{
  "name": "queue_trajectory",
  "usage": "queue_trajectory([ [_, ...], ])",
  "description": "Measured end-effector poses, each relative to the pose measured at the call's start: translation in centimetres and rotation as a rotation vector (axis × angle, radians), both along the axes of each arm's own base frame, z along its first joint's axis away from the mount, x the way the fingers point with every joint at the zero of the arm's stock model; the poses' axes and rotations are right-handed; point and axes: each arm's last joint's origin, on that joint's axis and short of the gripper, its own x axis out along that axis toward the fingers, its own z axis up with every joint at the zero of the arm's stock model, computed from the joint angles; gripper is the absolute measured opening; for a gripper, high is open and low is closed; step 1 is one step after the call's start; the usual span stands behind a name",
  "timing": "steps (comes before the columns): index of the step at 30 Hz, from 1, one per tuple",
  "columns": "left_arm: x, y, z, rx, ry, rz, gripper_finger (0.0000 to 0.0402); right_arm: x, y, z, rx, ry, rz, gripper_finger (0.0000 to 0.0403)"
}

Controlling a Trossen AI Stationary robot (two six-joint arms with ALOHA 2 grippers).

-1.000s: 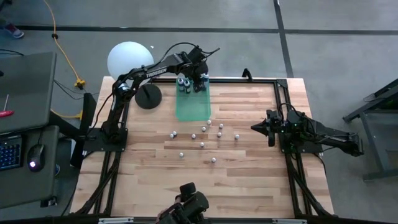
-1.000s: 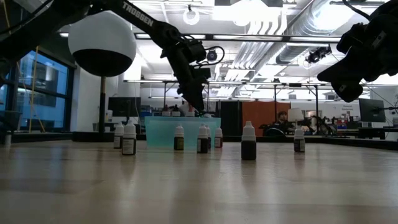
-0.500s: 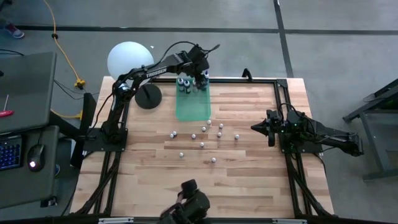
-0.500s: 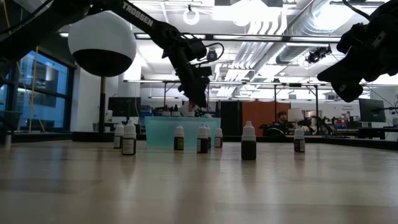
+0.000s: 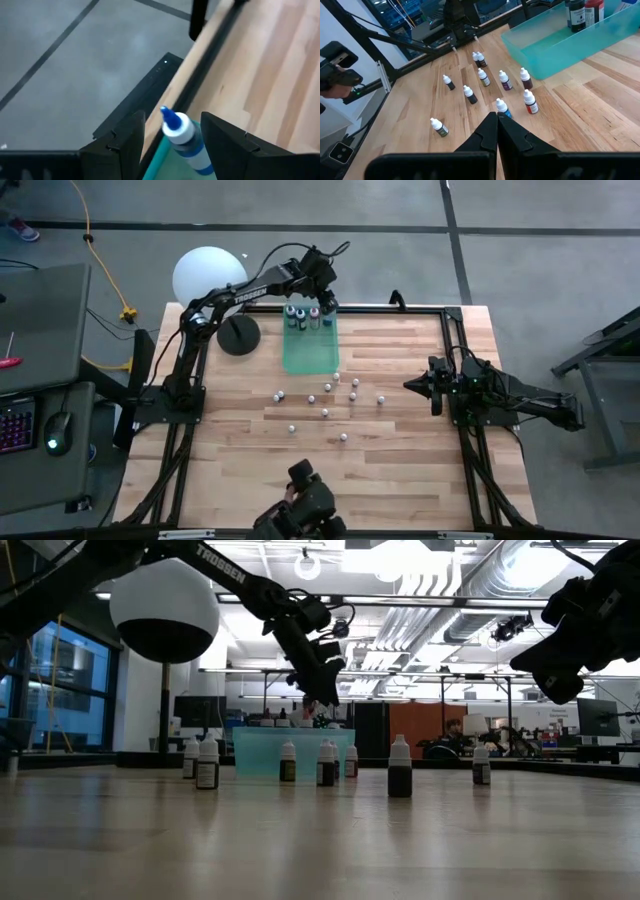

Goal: Pick & Place food coloring
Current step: Put the small black food coloring bottle into the blue bin

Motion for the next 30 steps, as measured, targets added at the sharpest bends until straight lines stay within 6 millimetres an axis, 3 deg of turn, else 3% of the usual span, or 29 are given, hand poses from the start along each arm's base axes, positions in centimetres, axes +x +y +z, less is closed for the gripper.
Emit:
queue_trajectory([
  [12,-1.1,1.4,0.0,-0.162,-0.126,0.178,0.0189,0.0,0.0,0.0,0.0,0.0,-0.001,0.0],
  [19,-1.1,1.5,0.1,-0.153,-0.143,0.202,0.018,0.0,0.0,0.0,0.0,0.0,0.0,0.0],
  [24,-1.0,1.6,0.3,-0.139,-0.158,0.205,0.0134,0.0,0.0,0.0,-0.001,0.0,0.0,0.0],
  [30,-0.8,1.7,0.5,-0.157,-0.203,0.202,0.0048,0.0,0.0,0.0,0.0,0.0,0.0,0.0],
])
